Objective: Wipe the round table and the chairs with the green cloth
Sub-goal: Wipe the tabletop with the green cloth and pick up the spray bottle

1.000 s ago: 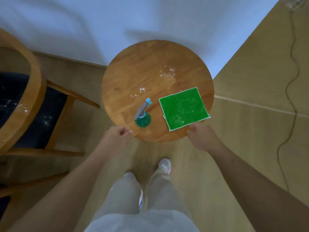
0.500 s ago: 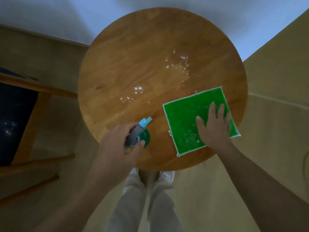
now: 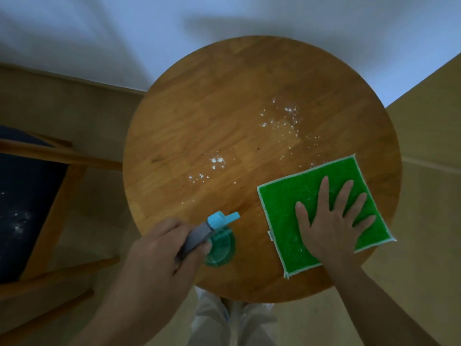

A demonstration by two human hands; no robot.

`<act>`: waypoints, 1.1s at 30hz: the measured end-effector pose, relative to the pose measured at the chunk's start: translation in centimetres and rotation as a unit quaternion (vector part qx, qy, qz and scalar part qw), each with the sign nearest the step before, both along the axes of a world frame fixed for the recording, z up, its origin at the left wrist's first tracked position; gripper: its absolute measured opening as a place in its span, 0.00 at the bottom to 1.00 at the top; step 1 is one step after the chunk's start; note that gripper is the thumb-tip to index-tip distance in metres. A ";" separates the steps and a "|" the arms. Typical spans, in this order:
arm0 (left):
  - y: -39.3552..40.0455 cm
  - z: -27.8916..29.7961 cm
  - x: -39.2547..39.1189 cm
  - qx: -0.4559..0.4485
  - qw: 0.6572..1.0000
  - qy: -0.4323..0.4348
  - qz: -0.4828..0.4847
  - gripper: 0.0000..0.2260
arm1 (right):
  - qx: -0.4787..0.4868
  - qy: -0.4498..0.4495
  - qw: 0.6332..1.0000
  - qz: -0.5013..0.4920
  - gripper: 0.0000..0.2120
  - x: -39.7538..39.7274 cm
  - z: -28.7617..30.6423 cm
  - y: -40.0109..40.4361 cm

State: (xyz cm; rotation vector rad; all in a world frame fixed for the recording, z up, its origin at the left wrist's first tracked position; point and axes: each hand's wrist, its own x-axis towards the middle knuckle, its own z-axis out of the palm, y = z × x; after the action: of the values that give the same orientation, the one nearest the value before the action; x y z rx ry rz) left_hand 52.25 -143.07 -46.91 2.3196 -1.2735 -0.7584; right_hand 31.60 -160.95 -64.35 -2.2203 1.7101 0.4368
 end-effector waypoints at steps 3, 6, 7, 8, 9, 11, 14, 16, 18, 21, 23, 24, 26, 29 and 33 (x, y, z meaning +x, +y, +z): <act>-0.8 0.9 1.7 -0.020 0.999 -0.026 -0.007 0.15 | 0.021 0.009 0.999 0.033 0.39 0.4 0.6 1.2; -1.7 1.5 3.2 -0.059 0.998 -0.021 0.012 0.14 | 0.045 -0.003 0.991 0.129 0.38 1.9 1.0 4.4; -1.9 1.6 3.6 -0.071 0.997 -0.023 0.015 0.13 | 0.056 -0.011 0.985 0.165 0.38 2.5 1.2 5.6; -2.1 1.6 4.1 -0.081 0.996 -0.026 0.021 0.13 | 0.062 -0.018 0.978 0.200 0.37 3.0 1.4 6.5; -2.4 1.5 4.6 -0.091 0.995 -0.027 0.030 0.14 | 0.064 -0.022 0.971 0.228 0.36 3.3 1.5 7.0; -2.9 1.2 5.8 -0.114 0.992 -0.021 0.049 0.16 | 0.056 -0.025 0.967 0.249 0.35 3.3 1.4 7.0; -4.7 1.1 7.6 -0.121 0.990 -0.040 0.059 0.21 | 0.057 -0.006 0.978 0.202 0.33 1.9 1.4 6.0; -6.7 1.3 8.3 -0.112 0.989 -0.080 0.054 0.19 | 0.075 0.018 0.989 0.129 0.36 0.9 1.5 5.1; -9.2 1.6 8.7 -0.105 0.985 -0.128 0.042 0.17 | 0.079 0.049 0.993 0.071 0.38 0.1 1.0 3.9; -13.2 1.5 10.0 -0.087 0.983 -0.157 0.028 0.14 | 0.066 0.066 0.996 0.012 0.37 -0.3 0.6 1.6; -15.6 0.7 11.5 -0.068 0.986 -0.150 0.034 0.15 | 0.058 0.061 0.996 0.000 0.36 0.1 0.7 -0.3; -16.6 0.2 12.2 -0.063 0.986 -0.151 0.036 0.15 | 0.056 0.047 0.997 -0.006 0.36 0.4 0.7 -1.4; -18.4 -0.7 13.2 -0.065 0.983 -0.165 0.038 0.15 | 0.035 0.026 0.999 -0.006 0.38 1.2 0.3 -4.0; -20.8 -1.6 14.2 -0.074 0.979 -0.187 0.043 0.16 | 0.003 0.001 1.000 0.029 0.38 3.0 -0.2 -7.4; -23.9 -2.3 15.7 -0.092 0.975 -0.200 0.012 0.16 | -0.011 -0.003 0.997 0.070 0.38 4.7 -0.5 -9.7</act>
State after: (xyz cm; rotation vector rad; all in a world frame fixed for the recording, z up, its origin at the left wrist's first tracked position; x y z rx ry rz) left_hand 67.94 -166.93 -49.16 2.4022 -1.4045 -0.1529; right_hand 36.27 -170.62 -64.81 -2.3641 1.5701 0.4462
